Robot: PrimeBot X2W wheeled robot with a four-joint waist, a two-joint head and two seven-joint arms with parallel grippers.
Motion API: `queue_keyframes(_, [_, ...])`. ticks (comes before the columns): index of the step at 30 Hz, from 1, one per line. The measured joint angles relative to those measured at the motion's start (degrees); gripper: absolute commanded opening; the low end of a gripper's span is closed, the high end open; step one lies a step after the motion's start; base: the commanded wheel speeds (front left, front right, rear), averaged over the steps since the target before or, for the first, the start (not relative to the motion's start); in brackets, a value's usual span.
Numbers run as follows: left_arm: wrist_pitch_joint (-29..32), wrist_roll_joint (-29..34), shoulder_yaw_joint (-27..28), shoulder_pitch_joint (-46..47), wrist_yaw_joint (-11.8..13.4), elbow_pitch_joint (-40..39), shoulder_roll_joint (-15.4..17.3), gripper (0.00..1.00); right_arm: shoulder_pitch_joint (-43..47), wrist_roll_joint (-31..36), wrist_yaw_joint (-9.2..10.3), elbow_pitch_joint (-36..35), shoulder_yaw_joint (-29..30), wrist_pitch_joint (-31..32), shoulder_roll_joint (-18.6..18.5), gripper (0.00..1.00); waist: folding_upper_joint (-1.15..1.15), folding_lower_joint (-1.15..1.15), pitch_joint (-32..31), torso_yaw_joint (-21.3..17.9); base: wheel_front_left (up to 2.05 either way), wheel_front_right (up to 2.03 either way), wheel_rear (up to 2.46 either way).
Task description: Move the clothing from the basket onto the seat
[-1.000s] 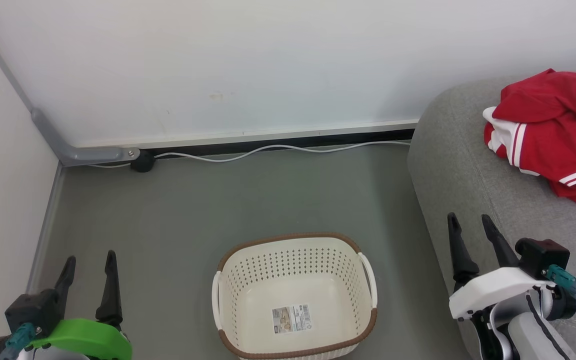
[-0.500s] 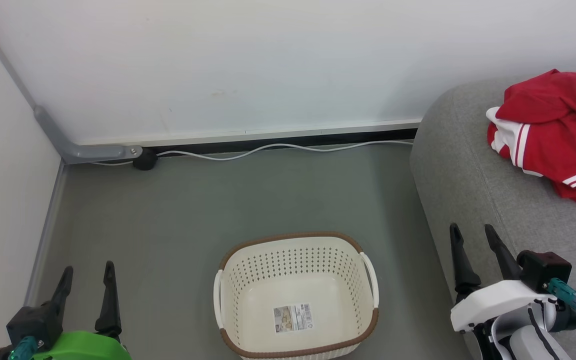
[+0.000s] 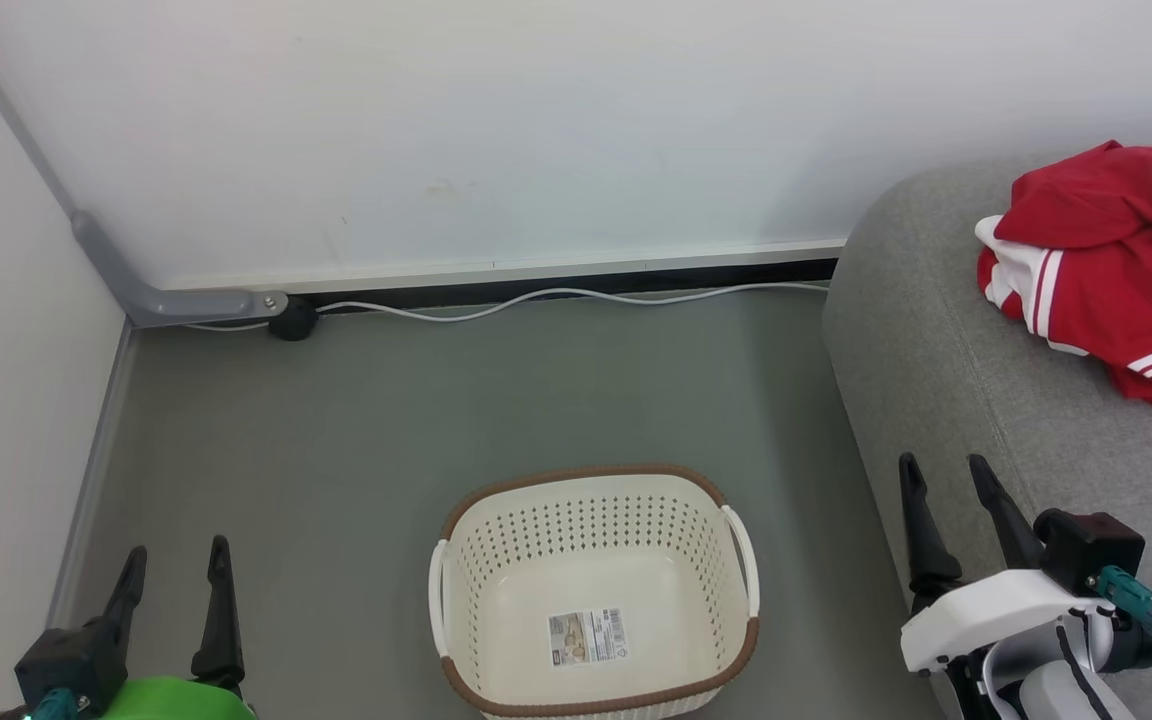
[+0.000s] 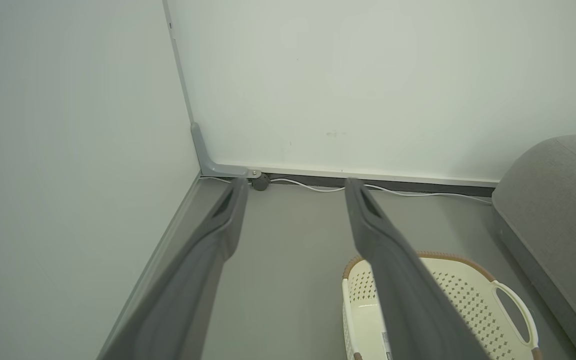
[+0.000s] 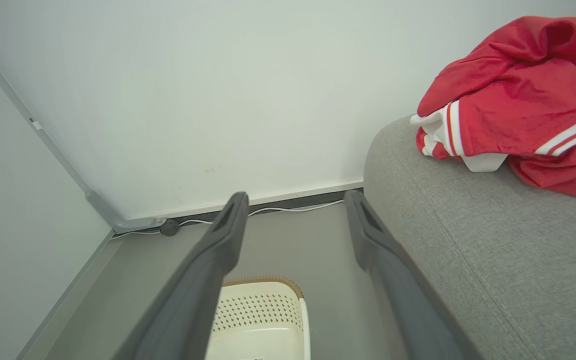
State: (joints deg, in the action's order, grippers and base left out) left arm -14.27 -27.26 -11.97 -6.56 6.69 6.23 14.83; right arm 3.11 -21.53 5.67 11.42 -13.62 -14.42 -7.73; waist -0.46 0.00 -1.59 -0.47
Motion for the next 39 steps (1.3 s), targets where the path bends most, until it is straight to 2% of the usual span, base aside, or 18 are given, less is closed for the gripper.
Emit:
queue_keyframes(13, [0.00,0.76,0.41,-0.34,-0.03,-0.34,-0.78,1.00,0.97,0.41,0.25,-1.11,0.00,0.02,-0.01,1.00,0.00,0.00,-0.21,0.36,0.00,0.00,0.00])
queue_keyframes(14, [0.03,0.73,0.38,-0.39,-0.03,-0.09,-0.90,0.00,0.99,0.40,0.23,-0.90,0.00,0.02,0.05,0.00,0.00,0.00,-0.23,0.39,0.00,0.00,0.00])
queue_keyframes(17, [0.10,0.71,-0.29,-0.83,-0.04,1.91,-2.26,0.00,1.81,0.40,0.23,0.86,-0.32,0.09,0.73,0.00,-0.17,0.00,-0.23,0.39,0.00,0.00,0.00])
queue_keyframes(23, [0.64,-0.98,-0.34,-1.09,-0.20,2.52,-3.21,0.00,2.82,-1.14,-0.11,1.49,-0.02,0.20,1.05,0.00,-0.18,0.00,-0.12,0.39,0.00,0.00,0.00])
queue_keyframes(39, [3.70,-12.05,2.10,-1.01,-2.49,2.80,-4.77,0.00,2.64,-13.93,-2.15,1.31,2.91,3.21,1.93,0.00,-0.19,0.00,0.22,0.40,0.00,0.00,0.00])
